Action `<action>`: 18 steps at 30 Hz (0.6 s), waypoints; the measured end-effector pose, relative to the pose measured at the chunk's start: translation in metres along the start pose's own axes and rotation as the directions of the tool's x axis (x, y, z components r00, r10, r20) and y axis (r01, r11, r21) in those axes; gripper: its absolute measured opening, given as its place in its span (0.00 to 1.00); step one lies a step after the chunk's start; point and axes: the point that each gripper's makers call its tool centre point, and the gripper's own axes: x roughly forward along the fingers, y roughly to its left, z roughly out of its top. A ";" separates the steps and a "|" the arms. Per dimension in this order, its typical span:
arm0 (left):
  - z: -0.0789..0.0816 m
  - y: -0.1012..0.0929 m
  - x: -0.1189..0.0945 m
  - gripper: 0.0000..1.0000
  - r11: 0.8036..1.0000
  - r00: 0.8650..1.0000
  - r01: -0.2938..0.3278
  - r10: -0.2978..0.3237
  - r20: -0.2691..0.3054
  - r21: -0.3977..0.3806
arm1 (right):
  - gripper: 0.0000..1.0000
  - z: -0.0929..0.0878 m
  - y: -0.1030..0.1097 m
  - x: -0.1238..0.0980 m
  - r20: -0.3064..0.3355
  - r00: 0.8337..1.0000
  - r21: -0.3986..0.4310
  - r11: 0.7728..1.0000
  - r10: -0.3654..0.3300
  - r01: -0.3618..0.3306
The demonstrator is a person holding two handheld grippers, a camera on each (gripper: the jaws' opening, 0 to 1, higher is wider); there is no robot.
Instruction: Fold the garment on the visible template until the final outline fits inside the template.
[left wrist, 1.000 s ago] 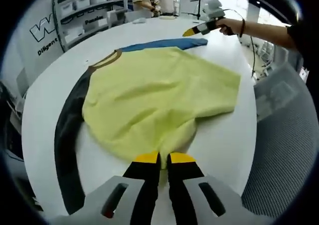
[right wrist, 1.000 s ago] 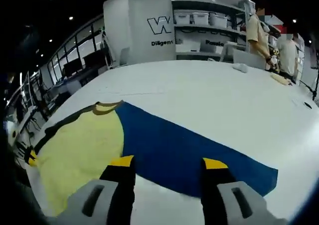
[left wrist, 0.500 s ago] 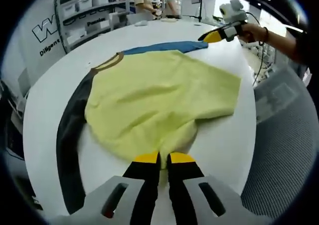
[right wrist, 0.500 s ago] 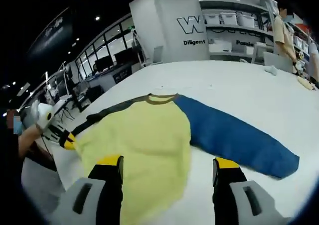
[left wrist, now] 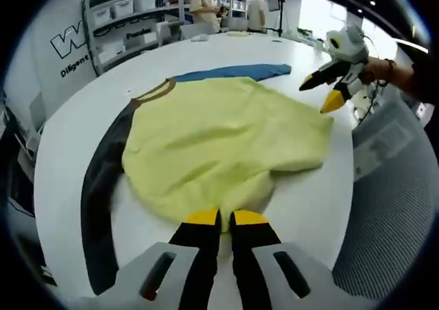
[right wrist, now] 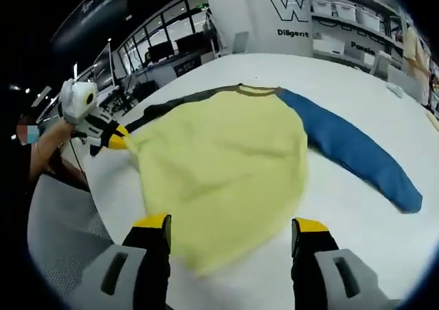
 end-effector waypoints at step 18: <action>0.012 0.003 -0.004 0.06 0.999 1.000 0.009 -0.009 0.005 0.037 | 0.00 -0.009 0.011 0.005 -0.079 0.997 -0.101 0.995 -0.014 0.006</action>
